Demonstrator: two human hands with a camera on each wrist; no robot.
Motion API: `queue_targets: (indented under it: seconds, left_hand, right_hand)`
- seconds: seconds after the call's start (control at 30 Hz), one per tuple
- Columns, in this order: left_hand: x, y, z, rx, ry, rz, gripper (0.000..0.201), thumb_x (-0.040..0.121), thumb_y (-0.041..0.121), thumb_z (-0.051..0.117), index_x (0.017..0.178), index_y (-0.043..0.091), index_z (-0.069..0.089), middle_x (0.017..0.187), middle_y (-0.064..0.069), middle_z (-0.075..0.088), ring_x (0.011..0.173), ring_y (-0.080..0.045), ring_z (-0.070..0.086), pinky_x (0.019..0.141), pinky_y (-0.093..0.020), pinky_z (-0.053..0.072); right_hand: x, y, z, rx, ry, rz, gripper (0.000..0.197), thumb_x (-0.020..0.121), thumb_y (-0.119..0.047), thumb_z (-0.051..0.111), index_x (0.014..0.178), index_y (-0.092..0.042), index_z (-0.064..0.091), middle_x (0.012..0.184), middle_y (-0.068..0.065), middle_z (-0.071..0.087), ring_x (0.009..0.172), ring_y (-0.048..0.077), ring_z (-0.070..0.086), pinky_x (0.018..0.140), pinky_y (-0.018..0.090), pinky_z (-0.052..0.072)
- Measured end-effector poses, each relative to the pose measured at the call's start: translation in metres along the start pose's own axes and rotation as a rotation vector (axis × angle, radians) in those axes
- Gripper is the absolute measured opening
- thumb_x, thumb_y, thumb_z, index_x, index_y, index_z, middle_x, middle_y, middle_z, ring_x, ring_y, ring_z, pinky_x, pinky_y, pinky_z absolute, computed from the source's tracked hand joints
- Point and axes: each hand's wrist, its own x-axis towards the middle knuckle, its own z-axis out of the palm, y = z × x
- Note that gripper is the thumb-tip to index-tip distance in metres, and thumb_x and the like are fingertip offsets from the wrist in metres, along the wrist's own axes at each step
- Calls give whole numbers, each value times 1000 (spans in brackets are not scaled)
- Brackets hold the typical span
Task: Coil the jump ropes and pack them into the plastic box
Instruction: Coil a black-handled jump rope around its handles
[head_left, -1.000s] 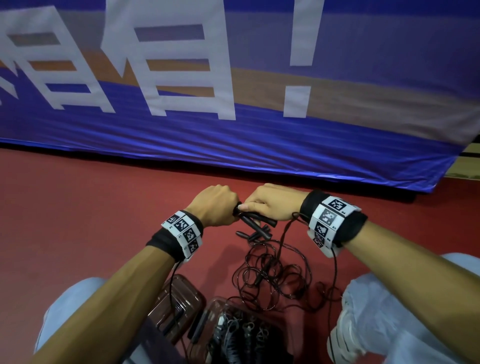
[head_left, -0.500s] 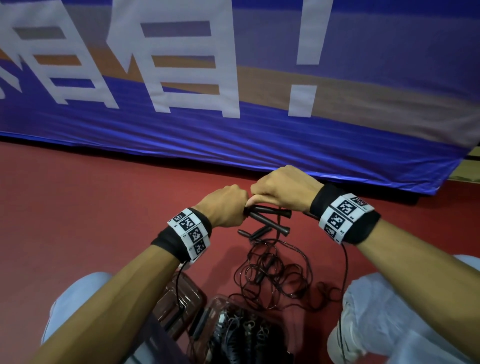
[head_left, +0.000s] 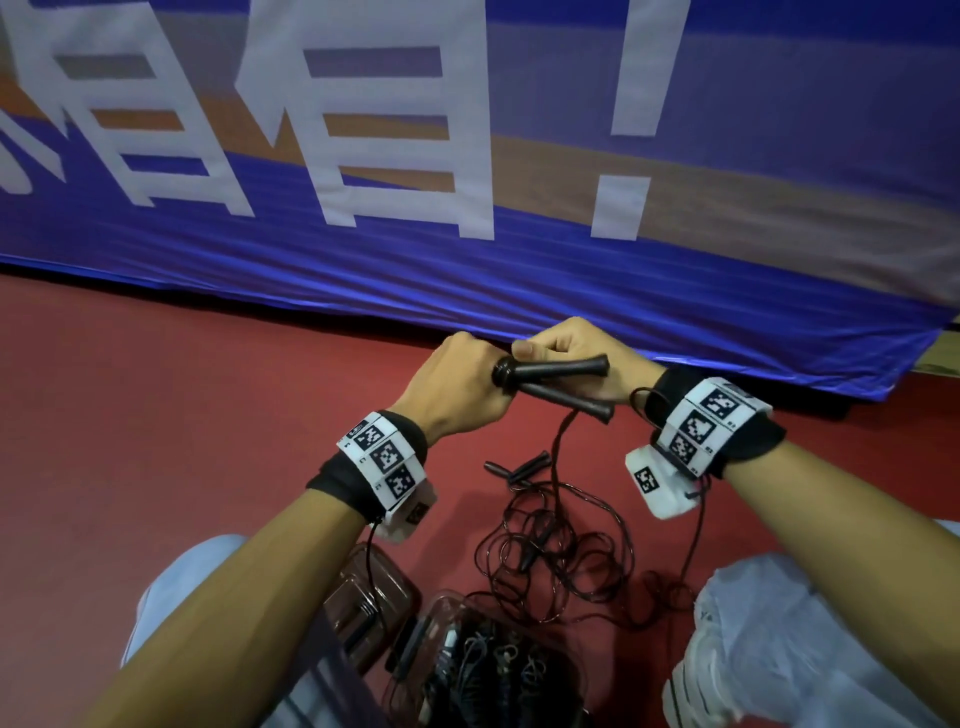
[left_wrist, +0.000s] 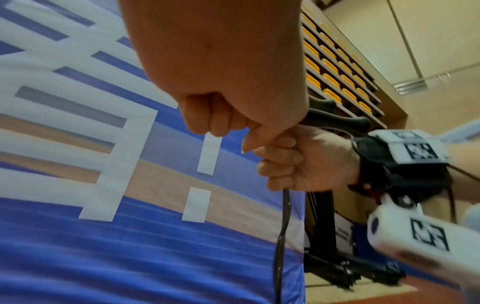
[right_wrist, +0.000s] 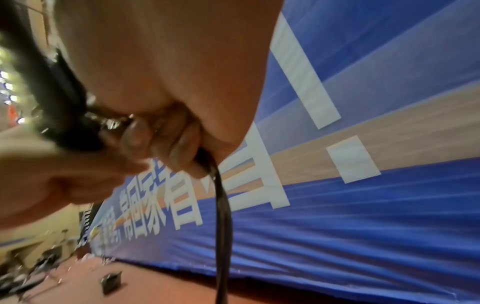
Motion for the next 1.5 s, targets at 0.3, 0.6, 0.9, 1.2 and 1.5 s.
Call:
queue_targets:
  seconds: [0.3, 0.6, 0.9, 1.2, 1.5]
  left_hand:
    - [6, -8, 5, -268, 169, -358, 34, 79, 20, 62, 49, 8, 50, 45, -6, 52, 42, -24, 48, 43, -24, 27]
    - [11, -14, 15, -378, 92, -654, 17, 75, 16, 64, 59, 12, 58, 64, -6, 63, 60, -26, 59, 49, -24, 37]
    - [17, -18, 35, -287, -44, -711, 21, 79, 29, 65, 71, 12, 56, 79, -8, 63, 72, -28, 62, 61, -30, 47]
    - [12, -3, 58, 127, -302, -546, 20, 86, 31, 58, 83, 11, 57, 82, -7, 59, 73, -29, 56, 66, -34, 47]
    - [12, -11, 42, 532, -424, 16, 20, 86, 25, 55, 91, 11, 67, 92, -12, 68, 83, -37, 66, 62, -36, 44]
  right_hand:
    - [16, 1, 57, -143, 360, 141, 29, 104, -3, 45, 114, -15, 69, 85, 7, 61, 78, 20, 50, 71, 33, 41]
    - [12, -12, 77, -335, 222, 298, 34, 102, -4, 37, 71, -14, 48, 67, 6, 52, 63, 28, 48, 60, 37, 32]
    - [4, -24, 59, -385, 115, 423, 34, 95, -13, 50, 62, -15, 43, 61, 1, 49, 48, 18, 43, 38, 23, 29]
    - [-3, -19, 42, -1015, 53, 190, 19, 94, -16, 70, 83, -11, 56, 73, 3, 53, 84, 38, 65, 64, 36, 37]
    - [-4, 2, 12, -844, -28, 150, 57, 69, -73, 75, 74, -17, 65, 67, 0, 57, 61, 23, 53, 51, 31, 33]
